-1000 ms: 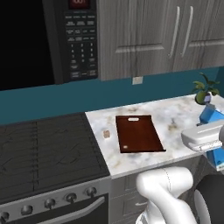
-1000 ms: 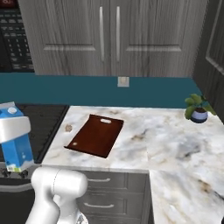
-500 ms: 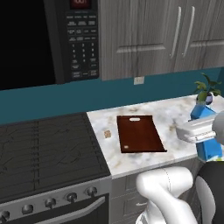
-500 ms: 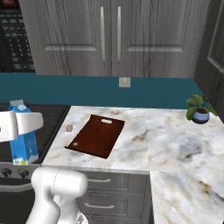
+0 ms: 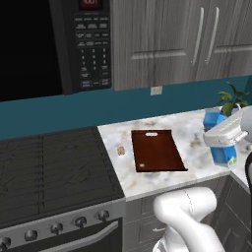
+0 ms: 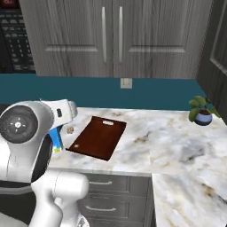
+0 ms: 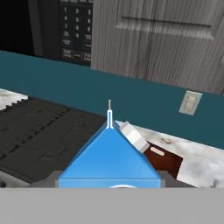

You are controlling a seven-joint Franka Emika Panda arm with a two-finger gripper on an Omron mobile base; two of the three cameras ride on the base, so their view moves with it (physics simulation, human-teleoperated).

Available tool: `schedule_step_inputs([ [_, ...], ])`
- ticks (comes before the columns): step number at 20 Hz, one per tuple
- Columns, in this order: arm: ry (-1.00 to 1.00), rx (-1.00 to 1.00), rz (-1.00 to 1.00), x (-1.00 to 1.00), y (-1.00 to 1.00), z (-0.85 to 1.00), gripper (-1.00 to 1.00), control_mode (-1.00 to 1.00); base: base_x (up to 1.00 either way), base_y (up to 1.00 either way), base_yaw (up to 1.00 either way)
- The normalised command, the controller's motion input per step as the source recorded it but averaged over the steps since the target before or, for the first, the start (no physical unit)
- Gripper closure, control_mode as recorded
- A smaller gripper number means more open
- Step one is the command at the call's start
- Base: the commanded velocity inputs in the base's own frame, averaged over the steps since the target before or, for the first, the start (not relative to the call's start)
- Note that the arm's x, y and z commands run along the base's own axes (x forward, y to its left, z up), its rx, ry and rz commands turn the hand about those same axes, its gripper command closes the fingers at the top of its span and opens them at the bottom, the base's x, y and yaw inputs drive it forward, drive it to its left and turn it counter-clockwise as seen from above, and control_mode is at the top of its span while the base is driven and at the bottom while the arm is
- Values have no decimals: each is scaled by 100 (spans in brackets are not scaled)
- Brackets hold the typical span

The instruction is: Take out the milk from the fridge and place it on the tray on the counter. Then take the sugar cube near the tray and place it in the tray.

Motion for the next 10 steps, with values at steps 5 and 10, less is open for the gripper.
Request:
schedule_step_inputs([
  [5,0,18,39,48,-41,-59,100,-100,0,0,0],
  [10,0,21,34,66,-29,-48,100,-100,0,0,0],
])
